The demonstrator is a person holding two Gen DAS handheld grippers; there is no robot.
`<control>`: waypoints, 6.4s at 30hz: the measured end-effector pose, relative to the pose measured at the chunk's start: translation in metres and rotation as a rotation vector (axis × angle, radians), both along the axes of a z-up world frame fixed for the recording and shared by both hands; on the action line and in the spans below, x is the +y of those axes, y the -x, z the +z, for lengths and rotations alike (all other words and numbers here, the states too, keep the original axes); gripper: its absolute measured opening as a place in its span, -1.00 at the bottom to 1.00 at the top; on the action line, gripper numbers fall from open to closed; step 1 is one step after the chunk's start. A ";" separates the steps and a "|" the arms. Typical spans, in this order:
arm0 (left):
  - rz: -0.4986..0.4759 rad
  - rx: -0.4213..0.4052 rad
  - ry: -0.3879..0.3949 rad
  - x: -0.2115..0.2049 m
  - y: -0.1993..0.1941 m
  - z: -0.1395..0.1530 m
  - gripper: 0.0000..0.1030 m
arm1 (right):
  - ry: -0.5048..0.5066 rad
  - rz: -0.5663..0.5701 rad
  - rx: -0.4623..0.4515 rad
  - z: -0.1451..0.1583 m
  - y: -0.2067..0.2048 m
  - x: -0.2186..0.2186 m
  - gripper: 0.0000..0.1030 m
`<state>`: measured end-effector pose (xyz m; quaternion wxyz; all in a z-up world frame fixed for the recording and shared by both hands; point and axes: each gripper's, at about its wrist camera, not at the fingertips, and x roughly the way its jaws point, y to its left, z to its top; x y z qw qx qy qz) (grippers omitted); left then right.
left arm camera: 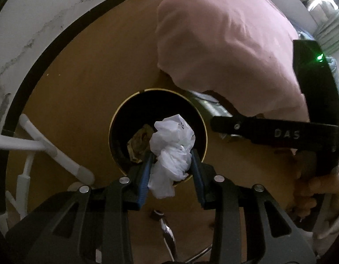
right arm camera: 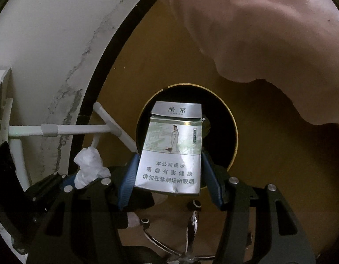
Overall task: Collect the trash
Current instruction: 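Carry both items over the black bin and open both grippers, then return both grippers to the desk, then grasp the clear plastic bag with the left gripper while the right grasps crumpled foil paper, then carry both items over the black bin and open both grippers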
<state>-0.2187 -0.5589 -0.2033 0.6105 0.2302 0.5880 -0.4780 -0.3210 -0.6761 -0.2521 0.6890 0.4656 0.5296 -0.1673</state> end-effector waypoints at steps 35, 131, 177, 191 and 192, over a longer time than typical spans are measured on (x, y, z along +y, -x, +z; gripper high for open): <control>1.000 -0.680 0.193 0.554 -0.115 0.271 0.87 | 0.610 0.574 -0.586 0.292 -0.181 0.357 0.87; 1.112 -0.500 0.117 0.650 -0.250 0.235 -0.80 | 0.562 0.980 -0.452 0.295 -0.364 0.371 -0.01; -0.122 -0.109 0.080 0.028 0.036 0.099 -0.86 | 0.160 0.013 -0.129 0.064 0.020 -0.008 -0.42; 0.003 -0.040 -0.064 -0.001 -0.006 -0.007 -0.74 | -0.024 -0.078 -0.092 -0.014 0.011 -0.012 0.00; 0.001 -0.051 -0.055 -0.007 0.000 -0.005 -0.55 | -0.012 -0.085 -0.101 -0.013 0.013 -0.014 0.27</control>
